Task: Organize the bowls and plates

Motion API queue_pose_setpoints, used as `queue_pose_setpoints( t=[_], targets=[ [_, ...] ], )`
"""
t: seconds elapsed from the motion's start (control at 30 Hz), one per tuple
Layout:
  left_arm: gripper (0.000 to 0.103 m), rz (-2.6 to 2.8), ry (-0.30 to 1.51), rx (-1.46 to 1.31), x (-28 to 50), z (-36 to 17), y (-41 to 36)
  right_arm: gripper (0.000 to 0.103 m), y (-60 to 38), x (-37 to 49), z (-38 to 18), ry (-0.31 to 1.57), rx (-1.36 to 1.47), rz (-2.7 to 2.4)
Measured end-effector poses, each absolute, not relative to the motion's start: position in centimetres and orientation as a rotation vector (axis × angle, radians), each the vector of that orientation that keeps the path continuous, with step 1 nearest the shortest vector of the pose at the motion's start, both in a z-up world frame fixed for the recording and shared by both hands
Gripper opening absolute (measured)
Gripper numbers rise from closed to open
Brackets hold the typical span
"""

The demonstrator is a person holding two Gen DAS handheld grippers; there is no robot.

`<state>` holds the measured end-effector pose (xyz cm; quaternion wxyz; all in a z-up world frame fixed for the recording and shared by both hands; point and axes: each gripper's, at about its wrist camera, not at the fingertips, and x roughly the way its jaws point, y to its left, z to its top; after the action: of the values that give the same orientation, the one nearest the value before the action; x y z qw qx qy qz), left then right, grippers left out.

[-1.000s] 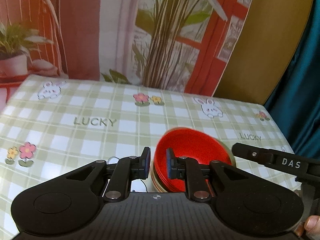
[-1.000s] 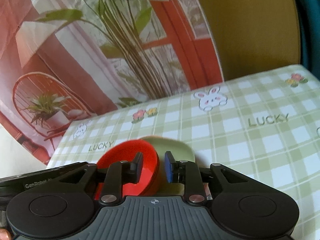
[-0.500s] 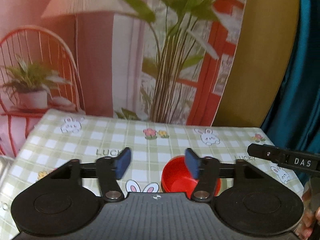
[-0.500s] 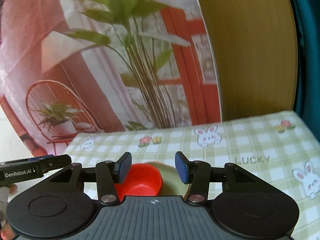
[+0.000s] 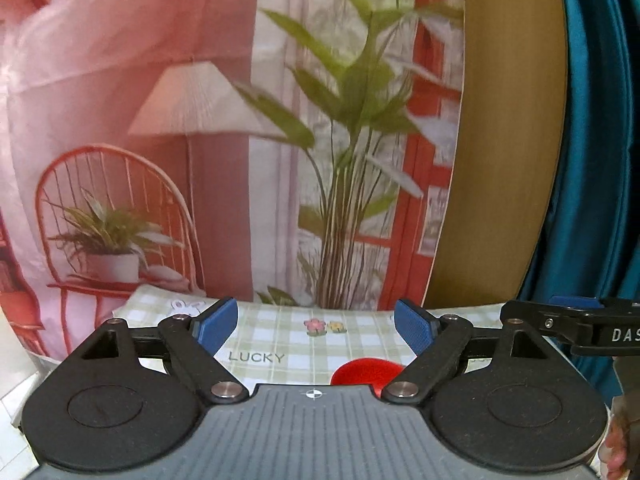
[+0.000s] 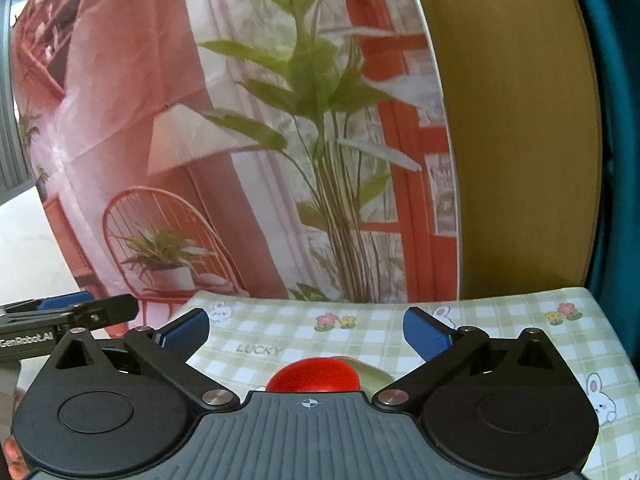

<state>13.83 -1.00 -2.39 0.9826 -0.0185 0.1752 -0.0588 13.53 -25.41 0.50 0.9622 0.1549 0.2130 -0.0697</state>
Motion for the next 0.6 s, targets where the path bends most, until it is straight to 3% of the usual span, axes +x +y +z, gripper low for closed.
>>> queue_pose_setpoints(
  t=[0.6],
  targets=[
    [0.087,-0.015,0.227,0.021,5.0,2.1,-1.7,0.103,-21.3,6.6,6.4,0.375,0.237,-0.164]
  ],
)
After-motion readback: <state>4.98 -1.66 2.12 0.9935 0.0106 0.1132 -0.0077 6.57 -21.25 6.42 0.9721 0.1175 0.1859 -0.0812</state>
